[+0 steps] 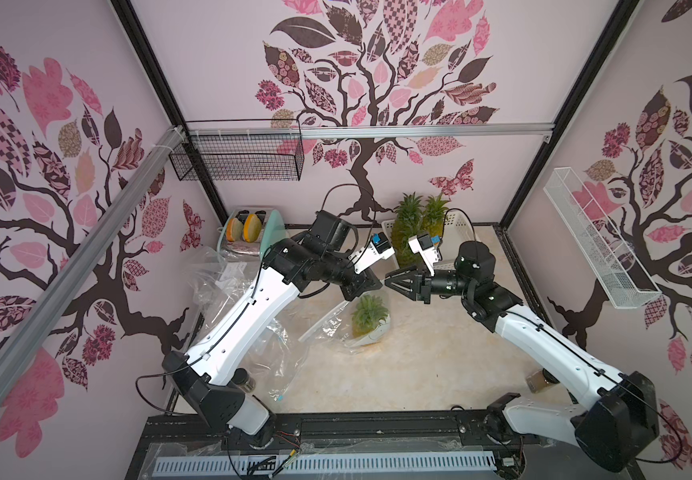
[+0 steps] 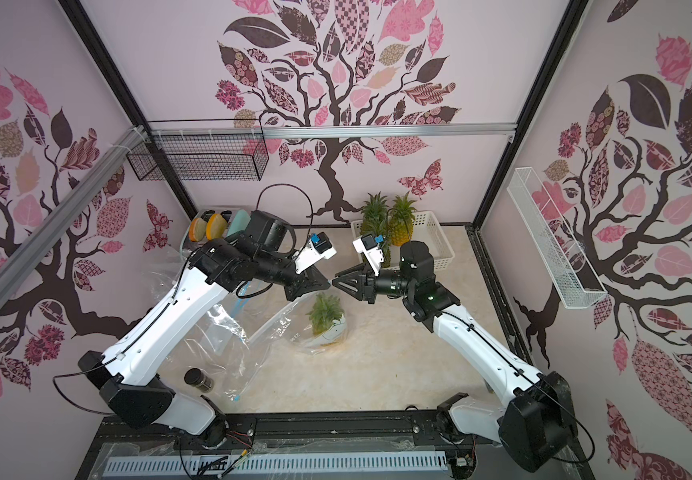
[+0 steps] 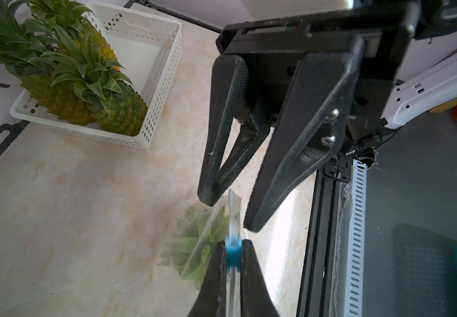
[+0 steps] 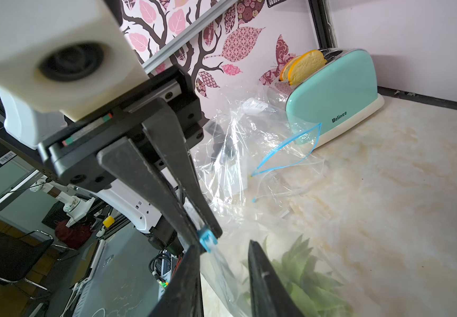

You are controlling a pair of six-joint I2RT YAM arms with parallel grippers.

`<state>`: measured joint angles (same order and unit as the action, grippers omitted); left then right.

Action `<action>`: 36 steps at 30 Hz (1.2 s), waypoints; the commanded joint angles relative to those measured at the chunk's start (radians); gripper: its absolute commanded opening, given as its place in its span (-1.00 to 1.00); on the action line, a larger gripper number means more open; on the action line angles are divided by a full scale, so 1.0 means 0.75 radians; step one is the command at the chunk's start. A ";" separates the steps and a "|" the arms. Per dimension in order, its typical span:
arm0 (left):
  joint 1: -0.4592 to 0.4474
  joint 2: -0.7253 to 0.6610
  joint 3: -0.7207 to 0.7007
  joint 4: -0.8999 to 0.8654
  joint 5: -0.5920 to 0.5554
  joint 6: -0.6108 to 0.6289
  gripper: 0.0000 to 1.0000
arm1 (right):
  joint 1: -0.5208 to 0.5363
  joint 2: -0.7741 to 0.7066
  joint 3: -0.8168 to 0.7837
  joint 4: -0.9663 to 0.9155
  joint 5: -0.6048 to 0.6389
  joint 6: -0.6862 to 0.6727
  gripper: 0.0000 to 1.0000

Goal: Open the zip-top bag and take out the pineapple
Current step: Unzip the zipper on the zipper food storage bag.

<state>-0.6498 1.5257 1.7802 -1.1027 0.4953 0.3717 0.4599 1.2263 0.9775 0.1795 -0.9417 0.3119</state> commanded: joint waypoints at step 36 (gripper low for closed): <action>-0.006 -0.264 -0.247 -0.114 -0.264 -0.070 -1.00 | -0.181 -0.087 -0.056 0.105 0.169 0.094 -1.00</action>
<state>-0.6556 1.3861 1.6218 -1.0611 0.3611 0.3492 0.3649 1.1812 0.9226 0.2432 -0.8837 0.3958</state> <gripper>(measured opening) 0.087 0.047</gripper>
